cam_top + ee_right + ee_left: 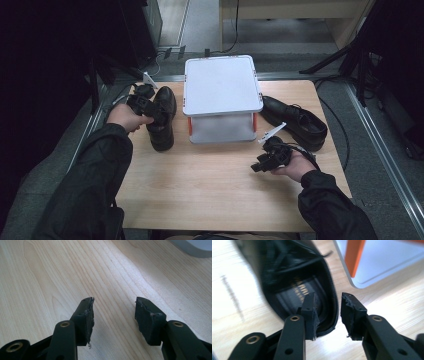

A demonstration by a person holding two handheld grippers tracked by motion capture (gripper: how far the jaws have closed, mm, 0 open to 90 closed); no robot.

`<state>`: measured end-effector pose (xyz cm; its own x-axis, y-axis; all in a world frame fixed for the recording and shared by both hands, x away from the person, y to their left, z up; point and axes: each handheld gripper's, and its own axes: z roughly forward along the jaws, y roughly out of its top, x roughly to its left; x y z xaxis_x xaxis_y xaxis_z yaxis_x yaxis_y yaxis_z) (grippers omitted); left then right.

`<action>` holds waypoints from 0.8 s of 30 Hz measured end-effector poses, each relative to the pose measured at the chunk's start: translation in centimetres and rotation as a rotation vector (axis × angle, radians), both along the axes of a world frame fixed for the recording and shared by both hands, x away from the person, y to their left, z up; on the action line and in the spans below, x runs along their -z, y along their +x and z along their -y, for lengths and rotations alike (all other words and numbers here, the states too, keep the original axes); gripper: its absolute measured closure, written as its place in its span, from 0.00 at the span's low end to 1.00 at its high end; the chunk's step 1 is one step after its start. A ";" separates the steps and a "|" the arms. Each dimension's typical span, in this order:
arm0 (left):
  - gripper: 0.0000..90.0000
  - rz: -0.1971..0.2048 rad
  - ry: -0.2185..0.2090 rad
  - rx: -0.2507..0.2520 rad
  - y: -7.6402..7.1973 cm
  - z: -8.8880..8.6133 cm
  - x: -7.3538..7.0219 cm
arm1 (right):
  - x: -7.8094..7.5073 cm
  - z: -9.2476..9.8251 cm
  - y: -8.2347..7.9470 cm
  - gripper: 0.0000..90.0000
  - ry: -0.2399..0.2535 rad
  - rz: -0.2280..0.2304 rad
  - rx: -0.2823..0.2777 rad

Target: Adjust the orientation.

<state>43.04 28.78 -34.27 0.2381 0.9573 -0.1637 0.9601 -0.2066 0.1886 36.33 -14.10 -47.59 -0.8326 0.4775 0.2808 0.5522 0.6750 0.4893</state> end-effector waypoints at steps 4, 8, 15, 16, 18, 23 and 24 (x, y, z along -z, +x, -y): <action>0.70 -0.014 0.015 -0.102 0.2 -1.6 -1.3 | 0.0 0.0 0.0 0.55 -0.003 0.001 -0.002; 0.69 -0.039 0.030 -0.171 0.3 -2.6 -0.9 | 0.0 0.0 -0.1 0.54 -0.005 0.000 -0.004; 0.70 -0.055 0.030 -0.231 0.4 -3.4 1.2 | 0.1 -0.1 -0.1 0.54 -0.012 -0.001 -0.007; 0.69 -0.058 0.047 -0.241 0.4 -3.5 1.8 | 0.0 -0.1 -0.1 0.54 -0.011 -0.002 -0.007; 0.70 -0.058 0.050 -0.252 0.5 -3.6 2.1 | 0.0 -0.1 -0.1 0.53 -0.011 -0.002 -0.007; 0.72 -0.074 0.039 -0.280 0.8 -3.9 3.8 | 0.1 -0.2 -0.1 0.54 -0.012 -0.005 -0.007; 0.72 -0.074 0.039 -0.280 0.8 -3.9 3.8 | 0.1 -0.2 -0.1 0.54 -0.012 -0.005 -0.007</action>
